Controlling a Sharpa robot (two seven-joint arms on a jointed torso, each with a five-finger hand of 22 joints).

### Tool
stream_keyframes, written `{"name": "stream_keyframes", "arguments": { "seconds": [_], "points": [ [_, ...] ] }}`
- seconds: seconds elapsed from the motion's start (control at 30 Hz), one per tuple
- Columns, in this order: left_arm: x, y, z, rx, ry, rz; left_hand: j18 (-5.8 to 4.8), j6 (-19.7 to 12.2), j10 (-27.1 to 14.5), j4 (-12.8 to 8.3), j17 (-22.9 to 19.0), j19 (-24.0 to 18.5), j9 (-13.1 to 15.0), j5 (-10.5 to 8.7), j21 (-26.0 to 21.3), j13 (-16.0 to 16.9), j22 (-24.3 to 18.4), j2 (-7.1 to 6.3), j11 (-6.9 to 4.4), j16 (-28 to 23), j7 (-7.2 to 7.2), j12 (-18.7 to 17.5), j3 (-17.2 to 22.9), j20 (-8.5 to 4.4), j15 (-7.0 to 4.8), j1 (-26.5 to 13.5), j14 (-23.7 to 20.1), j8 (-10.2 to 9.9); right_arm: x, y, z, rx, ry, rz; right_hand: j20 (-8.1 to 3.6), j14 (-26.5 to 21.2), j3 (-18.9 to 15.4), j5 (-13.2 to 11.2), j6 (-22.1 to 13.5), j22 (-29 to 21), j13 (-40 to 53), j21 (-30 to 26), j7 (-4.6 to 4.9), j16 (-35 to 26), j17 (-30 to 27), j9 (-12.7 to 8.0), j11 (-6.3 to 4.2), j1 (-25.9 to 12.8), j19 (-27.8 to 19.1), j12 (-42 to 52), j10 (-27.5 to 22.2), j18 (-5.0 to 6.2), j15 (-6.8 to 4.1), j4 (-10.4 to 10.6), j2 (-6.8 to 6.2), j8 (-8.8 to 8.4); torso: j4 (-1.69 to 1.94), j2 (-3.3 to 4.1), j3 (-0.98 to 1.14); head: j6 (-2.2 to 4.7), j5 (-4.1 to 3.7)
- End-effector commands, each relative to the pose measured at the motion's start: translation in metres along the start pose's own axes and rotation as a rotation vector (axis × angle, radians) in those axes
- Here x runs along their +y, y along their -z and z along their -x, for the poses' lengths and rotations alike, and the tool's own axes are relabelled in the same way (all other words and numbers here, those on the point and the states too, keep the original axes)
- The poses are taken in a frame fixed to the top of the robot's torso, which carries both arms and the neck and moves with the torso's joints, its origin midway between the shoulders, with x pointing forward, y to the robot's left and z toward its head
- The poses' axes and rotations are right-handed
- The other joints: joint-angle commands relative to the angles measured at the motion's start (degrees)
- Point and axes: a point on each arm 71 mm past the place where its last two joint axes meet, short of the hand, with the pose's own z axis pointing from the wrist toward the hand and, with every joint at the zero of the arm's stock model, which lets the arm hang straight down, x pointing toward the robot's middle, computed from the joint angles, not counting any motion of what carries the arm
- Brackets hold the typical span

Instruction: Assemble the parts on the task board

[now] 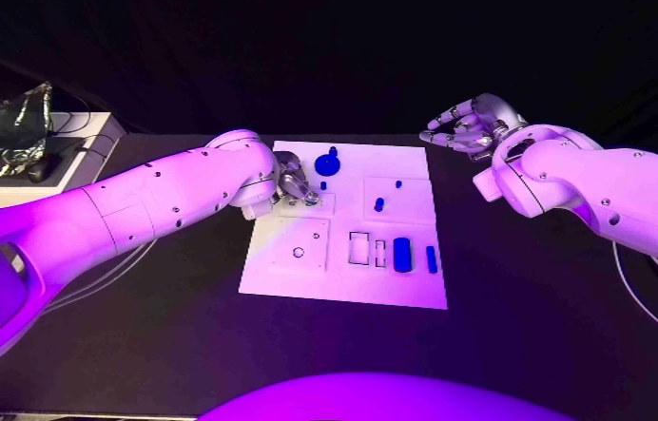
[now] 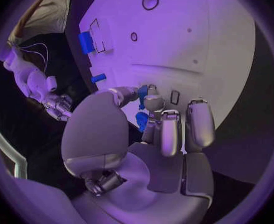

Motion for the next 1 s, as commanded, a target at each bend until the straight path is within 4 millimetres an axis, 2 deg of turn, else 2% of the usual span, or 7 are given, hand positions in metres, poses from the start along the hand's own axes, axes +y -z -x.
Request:
{"name": "stream_keyframes", "arguments": {
  "seconds": [0.03, 0.5, 1.0],
  "points": [
    [0.0010, -0.0009, -0.0047, 0.044, -0.010, 0.011, -1.04, 0.20, 0.02, -12.37, 12.53, -0.14, 0.05, -0.14, -0.07, -0.08, -0.01, 0.10, 0.41, -0.16, 0.02, -0.39, 12.82, 0.34, 0.41, -0.67, 5.23, 0.27, 0.0010, -0.0001, -0.0010, 0.011, 0.006, 0.013, -0.40, 4.60, 0.42, 0.30, -0.44, 9.59, 6.95, -0.25, 0.14, -0.30, 9.34, 0.07, 0.02, -0.73, 2.62, -0.38, -0.46, 1.15, -0.49, 0.06, -0.02, 0.05, -0.02, -0.02, 0.02, -0.03, -0.01],
    [0.0066, -0.0007, -0.0016, 0.022, -0.037, 0.042, -1.07, 0.24, 0.10, -12.76, 12.59, -0.04, 0.14, -0.12, 0.01, 0.05, 0.15, 0.21, 0.42, -0.13, 0.04, -0.30, 13.10, 0.34, 0.41, -0.72, 5.25, 0.29, 0.0006, -0.0001, -0.0007, 0.011, 0.007, 0.012, -0.42, 4.61, 0.57, 0.33, -0.59, 9.55, 6.95, -0.33, 0.13, -0.31, 9.35, 0.22, 0.00, -0.89, 2.60, -0.37, -0.44, 1.16, -0.51, 0.05, -0.05, 0.29, 0.03, -0.04, -0.08, -0.25, 0.01],
    [0.0091, 0.0000, 0.0009, -0.003, -0.054, 0.054, -1.09, 0.30, 0.16, -13.05, 12.60, 0.04, 0.21, -0.12, 0.08, 0.09, 0.28, 0.36, 0.43, -0.12, 0.06, -0.27, 13.37, 0.34, 0.41, -0.80, 5.25, 0.33, 0.0006, -0.0002, -0.0010, 0.012, 0.007, 0.012, -0.42, 4.61, 0.57, 0.33, -0.59, 9.55, 6.95, -0.33, 0.13, -0.31, 9.35, 0.22, 0.00, -0.89, 2.60, -0.37, -0.44, 1.16, -0.51, 0.05, -0.05, 0.29, 0.02, 0.00, -0.08, -0.41, 0.05]
  ]
}}
